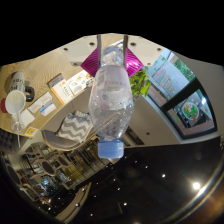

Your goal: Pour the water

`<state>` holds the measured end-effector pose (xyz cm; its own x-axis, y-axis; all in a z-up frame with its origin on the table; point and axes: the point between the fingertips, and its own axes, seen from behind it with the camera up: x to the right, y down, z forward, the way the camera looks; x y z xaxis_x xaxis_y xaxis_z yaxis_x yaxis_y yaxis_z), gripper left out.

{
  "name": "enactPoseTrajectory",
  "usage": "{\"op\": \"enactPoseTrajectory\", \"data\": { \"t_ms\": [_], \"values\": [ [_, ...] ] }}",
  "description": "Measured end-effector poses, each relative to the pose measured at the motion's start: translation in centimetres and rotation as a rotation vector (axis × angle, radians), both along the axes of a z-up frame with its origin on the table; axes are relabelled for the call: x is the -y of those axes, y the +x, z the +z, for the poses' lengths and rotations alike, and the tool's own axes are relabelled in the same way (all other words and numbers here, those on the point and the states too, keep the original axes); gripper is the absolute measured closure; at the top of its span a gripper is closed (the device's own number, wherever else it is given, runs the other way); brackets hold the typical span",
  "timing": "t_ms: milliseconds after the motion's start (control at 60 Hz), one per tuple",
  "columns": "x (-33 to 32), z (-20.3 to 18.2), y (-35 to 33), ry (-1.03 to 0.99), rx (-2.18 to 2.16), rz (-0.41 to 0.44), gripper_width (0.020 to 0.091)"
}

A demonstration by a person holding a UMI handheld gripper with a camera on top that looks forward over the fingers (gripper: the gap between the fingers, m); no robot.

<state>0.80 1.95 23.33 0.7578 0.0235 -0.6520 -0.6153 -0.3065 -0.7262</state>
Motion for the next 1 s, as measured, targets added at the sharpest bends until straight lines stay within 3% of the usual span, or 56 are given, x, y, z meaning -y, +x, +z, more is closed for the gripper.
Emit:
{"op": "enactPoseTrajectory", "data": {
  "t_ms": [167,583,833,1000],
  "values": [
    [0.4,2.9,5.3,-0.002,-0.469,-0.019,0.0816],
    [1.9,-1.1,13.1,-0.138,-1.32,-0.099,0.0814],
    [0.9,-1.3,11.6,-0.187,-1.306,-0.064,0.0815],
    [1.2,-0.9,11.7,-0.185,-0.894,0.002,0.0817]
  ]
}}
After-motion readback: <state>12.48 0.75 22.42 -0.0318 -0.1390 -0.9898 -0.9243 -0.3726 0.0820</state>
